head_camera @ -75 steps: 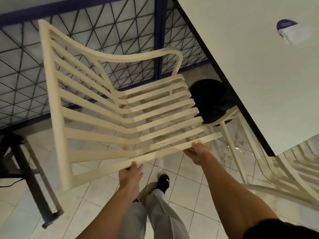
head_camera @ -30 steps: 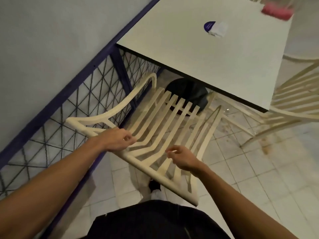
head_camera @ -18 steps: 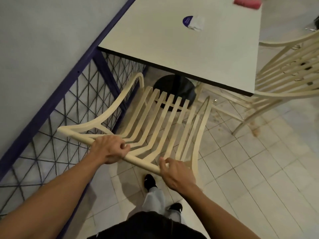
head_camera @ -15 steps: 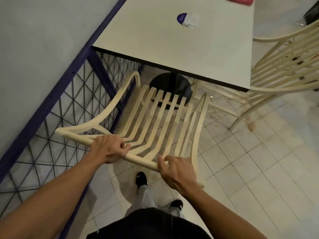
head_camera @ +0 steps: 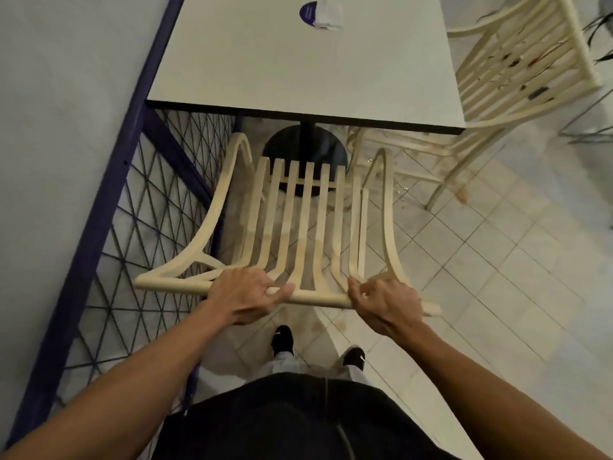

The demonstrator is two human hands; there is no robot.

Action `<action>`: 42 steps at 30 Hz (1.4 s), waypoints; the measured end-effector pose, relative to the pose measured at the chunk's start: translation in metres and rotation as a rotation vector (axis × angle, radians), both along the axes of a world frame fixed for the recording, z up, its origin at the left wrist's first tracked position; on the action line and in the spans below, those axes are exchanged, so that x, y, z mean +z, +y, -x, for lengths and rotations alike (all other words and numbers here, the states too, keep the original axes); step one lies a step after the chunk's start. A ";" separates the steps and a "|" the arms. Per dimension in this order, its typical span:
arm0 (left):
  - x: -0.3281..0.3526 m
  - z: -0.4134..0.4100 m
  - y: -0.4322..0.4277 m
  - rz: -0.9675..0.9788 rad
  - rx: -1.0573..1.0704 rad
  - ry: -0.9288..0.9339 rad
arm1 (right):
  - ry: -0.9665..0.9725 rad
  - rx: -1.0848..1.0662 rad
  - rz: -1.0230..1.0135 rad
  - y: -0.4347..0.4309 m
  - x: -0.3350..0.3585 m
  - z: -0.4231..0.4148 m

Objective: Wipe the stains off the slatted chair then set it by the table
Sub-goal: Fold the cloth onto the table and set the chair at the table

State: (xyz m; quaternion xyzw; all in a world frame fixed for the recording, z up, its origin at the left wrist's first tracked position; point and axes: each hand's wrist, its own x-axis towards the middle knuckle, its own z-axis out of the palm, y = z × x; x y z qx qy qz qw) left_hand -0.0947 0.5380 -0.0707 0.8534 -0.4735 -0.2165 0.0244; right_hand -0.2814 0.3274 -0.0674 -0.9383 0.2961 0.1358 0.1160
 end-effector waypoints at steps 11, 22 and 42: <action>0.008 -0.005 0.007 -0.026 0.050 0.124 | -0.032 -0.044 0.085 0.016 0.004 -0.009; 0.001 -0.027 0.031 -0.045 0.031 0.048 | -0.030 -0.064 0.056 0.032 0.000 -0.034; -0.011 -0.068 0.015 0.098 -0.048 -0.127 | 0.024 -0.028 0.016 0.013 0.003 -0.066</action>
